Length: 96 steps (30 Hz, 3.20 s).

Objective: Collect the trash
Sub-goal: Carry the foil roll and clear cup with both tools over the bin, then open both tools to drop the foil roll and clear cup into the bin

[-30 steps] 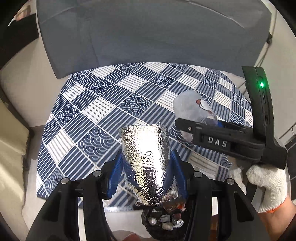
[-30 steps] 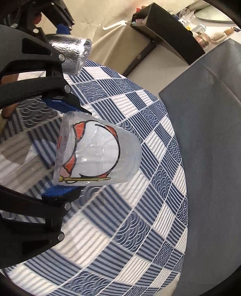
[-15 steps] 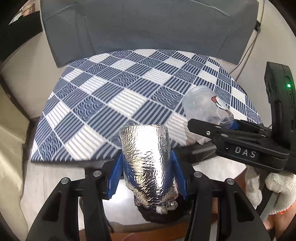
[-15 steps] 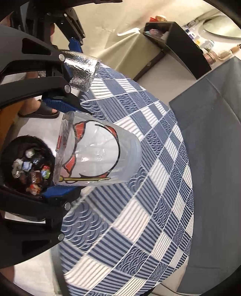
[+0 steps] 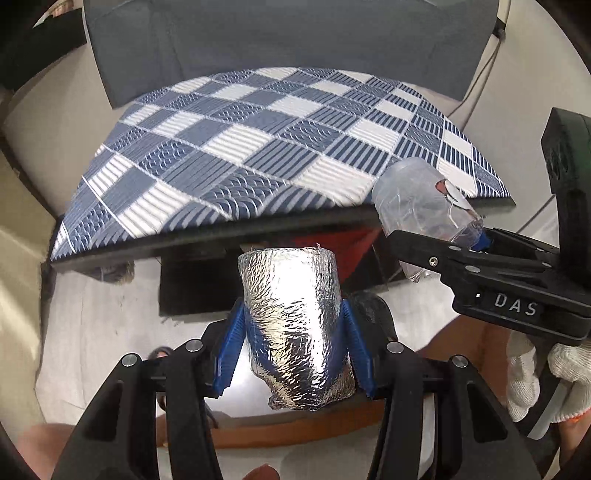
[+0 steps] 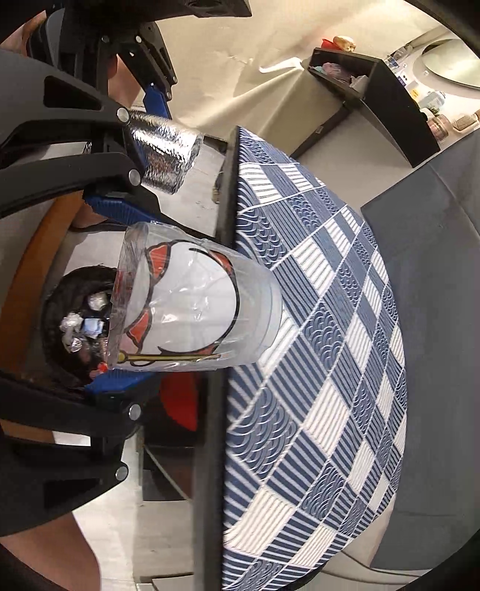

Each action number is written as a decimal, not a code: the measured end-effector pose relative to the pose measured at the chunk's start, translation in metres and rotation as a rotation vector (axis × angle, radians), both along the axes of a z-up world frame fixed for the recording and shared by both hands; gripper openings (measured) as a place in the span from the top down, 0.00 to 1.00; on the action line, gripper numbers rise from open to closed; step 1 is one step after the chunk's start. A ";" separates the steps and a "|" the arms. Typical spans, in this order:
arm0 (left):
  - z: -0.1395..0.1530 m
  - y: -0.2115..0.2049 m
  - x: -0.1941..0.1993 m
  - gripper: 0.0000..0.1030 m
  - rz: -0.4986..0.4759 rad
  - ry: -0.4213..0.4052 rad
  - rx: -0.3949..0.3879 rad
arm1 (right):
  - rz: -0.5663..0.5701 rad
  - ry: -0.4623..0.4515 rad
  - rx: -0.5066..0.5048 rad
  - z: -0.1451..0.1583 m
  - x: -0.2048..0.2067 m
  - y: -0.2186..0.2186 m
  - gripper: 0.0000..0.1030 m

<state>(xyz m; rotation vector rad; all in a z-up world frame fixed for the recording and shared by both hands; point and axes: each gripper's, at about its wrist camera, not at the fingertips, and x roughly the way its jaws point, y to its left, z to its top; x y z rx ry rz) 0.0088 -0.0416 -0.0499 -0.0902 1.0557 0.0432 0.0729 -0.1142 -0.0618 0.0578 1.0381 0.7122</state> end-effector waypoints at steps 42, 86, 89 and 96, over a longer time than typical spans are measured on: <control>-0.104 -0.023 0.014 0.52 -0.037 0.205 -0.059 | -0.027 0.271 -0.178 -0.099 0.008 -0.017 0.37; -0.122 -0.011 0.023 0.31 0.004 0.248 -0.131 | -0.050 0.318 -0.179 -0.110 0.012 -0.014 0.24; -0.117 -0.011 0.023 0.31 0.006 0.239 -0.131 | -0.053 0.306 -0.159 -0.104 0.011 -0.015 0.24; -0.095 -0.011 0.022 0.31 0.007 0.192 -0.115 | -0.057 0.208 -0.120 -0.076 0.007 -0.020 0.24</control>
